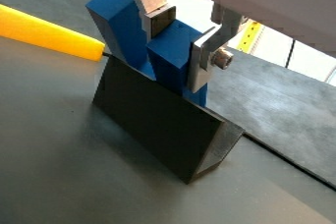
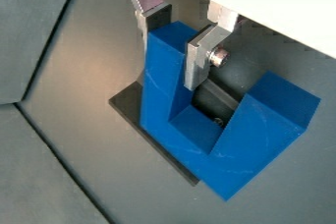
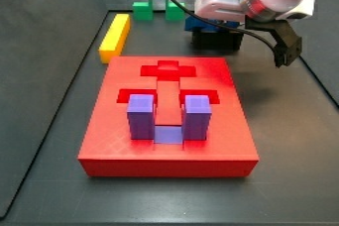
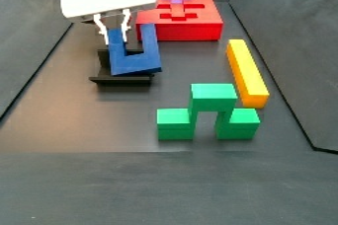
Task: Pick up the blue object. Move up. Place the blue object on the fixture. Regrasp the blue object. Move to above the board. Insert the blue object.
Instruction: Regrasp the blue object.
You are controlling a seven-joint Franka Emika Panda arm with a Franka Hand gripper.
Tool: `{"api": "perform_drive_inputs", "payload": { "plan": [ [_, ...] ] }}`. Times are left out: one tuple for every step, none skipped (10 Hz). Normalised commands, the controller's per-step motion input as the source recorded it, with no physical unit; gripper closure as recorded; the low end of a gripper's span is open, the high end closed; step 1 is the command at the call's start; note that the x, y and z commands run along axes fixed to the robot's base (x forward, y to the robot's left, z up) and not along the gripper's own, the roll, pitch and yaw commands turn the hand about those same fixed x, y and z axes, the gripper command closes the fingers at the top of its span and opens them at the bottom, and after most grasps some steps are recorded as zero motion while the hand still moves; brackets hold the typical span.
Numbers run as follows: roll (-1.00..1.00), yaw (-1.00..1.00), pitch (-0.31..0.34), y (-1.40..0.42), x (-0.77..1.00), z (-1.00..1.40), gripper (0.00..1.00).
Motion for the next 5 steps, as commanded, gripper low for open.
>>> {"api": "perform_drive_inputs", "payload": {
  "plan": [
    [0.0, 0.0, 0.0, 0.0, 0.0, 0.0, 1.0],
    [0.0, 0.0, 0.0, 0.0, 0.0, 0.0, 1.0],
    [0.0, 0.0, 0.0, 0.0, 0.0, 0.0, 1.0],
    [0.0, 0.0, 0.0, 0.0, 0.0, 0.0, 1.0],
    [0.0, 0.0, 0.0, 0.0, 0.0, 0.0, 1.0]
  ]
}}
